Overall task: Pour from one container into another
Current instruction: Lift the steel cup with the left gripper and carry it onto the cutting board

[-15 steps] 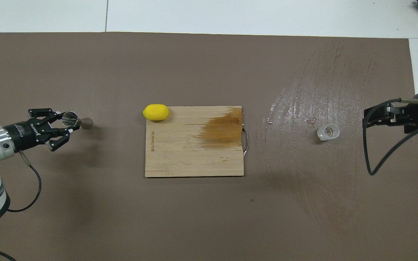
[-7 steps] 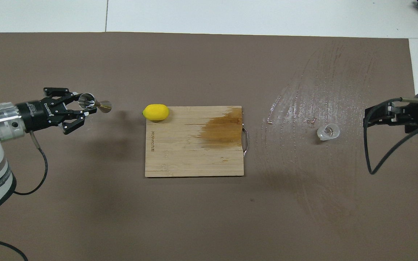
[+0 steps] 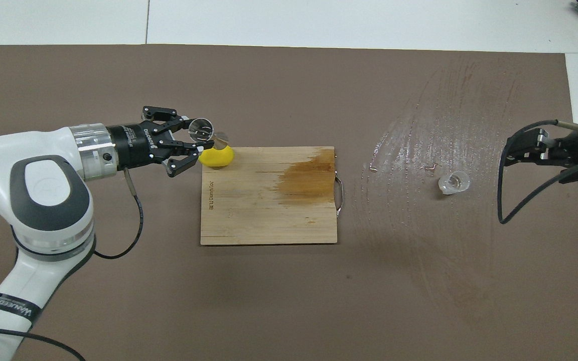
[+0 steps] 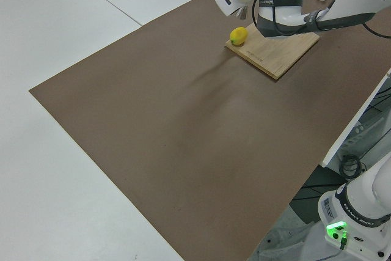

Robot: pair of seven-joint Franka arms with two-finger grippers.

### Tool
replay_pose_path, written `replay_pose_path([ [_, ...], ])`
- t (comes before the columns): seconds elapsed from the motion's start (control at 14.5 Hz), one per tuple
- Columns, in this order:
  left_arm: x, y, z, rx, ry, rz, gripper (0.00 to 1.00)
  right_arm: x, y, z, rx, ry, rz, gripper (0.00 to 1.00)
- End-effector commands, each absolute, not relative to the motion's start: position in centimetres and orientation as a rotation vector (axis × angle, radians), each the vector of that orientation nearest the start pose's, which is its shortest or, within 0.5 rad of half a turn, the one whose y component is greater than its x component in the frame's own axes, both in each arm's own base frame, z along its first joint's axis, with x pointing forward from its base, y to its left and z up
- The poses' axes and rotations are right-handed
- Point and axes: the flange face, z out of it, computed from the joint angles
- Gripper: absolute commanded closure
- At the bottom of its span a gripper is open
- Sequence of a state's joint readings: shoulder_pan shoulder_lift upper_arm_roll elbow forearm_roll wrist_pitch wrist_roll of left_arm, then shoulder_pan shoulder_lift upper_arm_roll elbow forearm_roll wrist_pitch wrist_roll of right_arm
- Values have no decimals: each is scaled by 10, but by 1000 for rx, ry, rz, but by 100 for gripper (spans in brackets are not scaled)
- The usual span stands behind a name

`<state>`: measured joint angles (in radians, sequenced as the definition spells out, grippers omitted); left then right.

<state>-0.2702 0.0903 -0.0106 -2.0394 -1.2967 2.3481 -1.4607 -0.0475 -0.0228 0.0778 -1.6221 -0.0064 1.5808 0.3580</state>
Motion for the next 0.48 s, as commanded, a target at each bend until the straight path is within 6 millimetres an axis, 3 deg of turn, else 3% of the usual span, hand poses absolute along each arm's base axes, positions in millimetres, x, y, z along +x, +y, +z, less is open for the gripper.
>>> replay_pose_path([
  [0.0,552,-232,425,1046,1928,-800,100,543,15,617,-3084,543,8,0],
  [0.21,524,-288,408,1044,1929,-780,100,543,15,616,-3085,541,10,0],
  [0.41,510,-321,374,1103,1974,-768,100,544,15,616,-3085,541,13,0],
])
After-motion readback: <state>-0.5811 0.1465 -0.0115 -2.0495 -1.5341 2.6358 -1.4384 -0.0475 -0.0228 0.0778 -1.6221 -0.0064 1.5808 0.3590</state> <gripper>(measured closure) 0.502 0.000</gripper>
